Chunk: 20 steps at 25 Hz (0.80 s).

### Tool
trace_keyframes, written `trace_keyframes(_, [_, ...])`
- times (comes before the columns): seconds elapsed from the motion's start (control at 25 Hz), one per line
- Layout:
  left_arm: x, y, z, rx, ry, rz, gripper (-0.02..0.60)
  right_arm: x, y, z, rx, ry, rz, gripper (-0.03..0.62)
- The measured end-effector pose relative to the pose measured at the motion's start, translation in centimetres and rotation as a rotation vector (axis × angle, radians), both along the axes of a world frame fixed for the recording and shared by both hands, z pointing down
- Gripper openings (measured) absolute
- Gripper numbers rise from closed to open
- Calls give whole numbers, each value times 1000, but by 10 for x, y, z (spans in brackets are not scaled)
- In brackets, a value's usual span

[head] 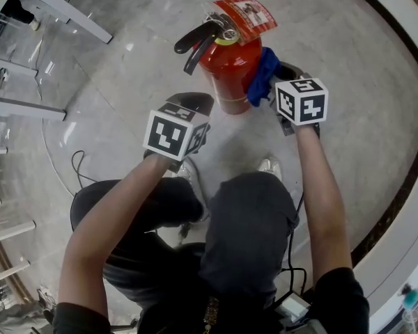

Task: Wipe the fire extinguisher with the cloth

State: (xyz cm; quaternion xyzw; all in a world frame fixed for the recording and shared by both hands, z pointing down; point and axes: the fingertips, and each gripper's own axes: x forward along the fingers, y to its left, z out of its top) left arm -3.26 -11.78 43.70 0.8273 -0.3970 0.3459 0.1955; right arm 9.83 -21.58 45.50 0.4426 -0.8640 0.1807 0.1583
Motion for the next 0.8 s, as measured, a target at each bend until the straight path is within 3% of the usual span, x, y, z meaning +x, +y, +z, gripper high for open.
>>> trace_keyframes(0.32, [-4, 34, -13, 44, 15, 4, 3, -21, 64, -5, -15, 0, -21, 46])
trace_keyframes(0.52, [-14, 54, -12, 38, 15, -15, 3, -49, 93, 1, -34, -11, -85, 46])
trace_keyframes(0.68, [-20, 60, -8, 27, 12, -28, 3, -76, 105, 16, -56, 1, -155, 46])
trace_keyframes(0.8, [-22, 57, -2, 16, 6, -38, 3, -74, 101, 32, -72, -3, -146, 46])
